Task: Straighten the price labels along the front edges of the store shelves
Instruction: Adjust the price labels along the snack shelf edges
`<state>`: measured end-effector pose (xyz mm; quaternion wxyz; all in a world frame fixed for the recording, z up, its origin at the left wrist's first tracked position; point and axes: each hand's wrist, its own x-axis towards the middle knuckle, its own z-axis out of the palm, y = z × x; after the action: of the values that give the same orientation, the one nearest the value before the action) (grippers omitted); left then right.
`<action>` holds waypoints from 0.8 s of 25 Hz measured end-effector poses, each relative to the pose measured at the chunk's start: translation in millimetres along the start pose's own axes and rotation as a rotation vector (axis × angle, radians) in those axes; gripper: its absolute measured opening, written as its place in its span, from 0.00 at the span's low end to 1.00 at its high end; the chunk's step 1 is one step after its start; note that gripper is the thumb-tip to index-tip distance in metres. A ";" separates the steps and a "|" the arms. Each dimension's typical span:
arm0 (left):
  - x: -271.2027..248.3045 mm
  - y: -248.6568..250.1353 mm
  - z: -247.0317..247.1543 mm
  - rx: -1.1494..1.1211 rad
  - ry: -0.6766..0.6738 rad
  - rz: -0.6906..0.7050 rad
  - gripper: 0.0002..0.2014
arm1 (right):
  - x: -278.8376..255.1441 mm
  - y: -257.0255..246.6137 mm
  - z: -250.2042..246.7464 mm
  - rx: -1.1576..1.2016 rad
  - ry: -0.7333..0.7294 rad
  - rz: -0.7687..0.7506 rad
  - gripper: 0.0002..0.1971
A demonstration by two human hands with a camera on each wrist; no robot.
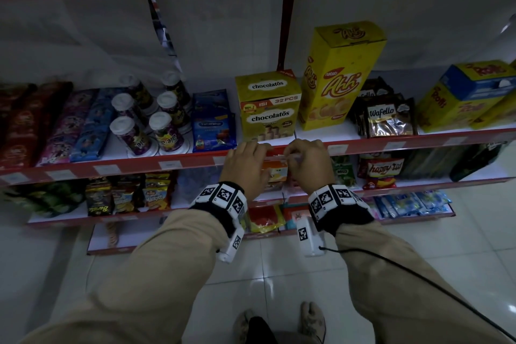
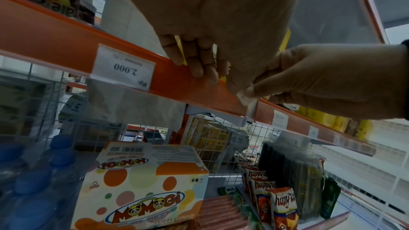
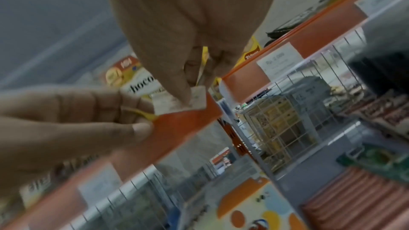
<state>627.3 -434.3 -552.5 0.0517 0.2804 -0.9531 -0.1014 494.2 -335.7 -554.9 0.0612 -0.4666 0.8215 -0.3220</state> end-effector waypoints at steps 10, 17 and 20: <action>5.8 1.0 -0.3 -0.175 0.060 -0.093 0.17 | 2.9 -19.2 5.9 0.723 0.084 0.271 0.07; 9.4 -1.9 1.2 -0.333 0.135 -0.137 0.09 | -1.0 -16.9 2.9 0.746 0.004 0.232 0.06; 10.0 -2.4 2.8 -0.349 0.169 -0.146 0.08 | 0.1 -15.9 1.5 0.735 -0.016 0.194 0.06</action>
<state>619.7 -441.3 -555.3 0.1716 0.3432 -0.8904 -0.2448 506.2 -342.1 -546.8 0.2612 -0.3361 0.6911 -0.5841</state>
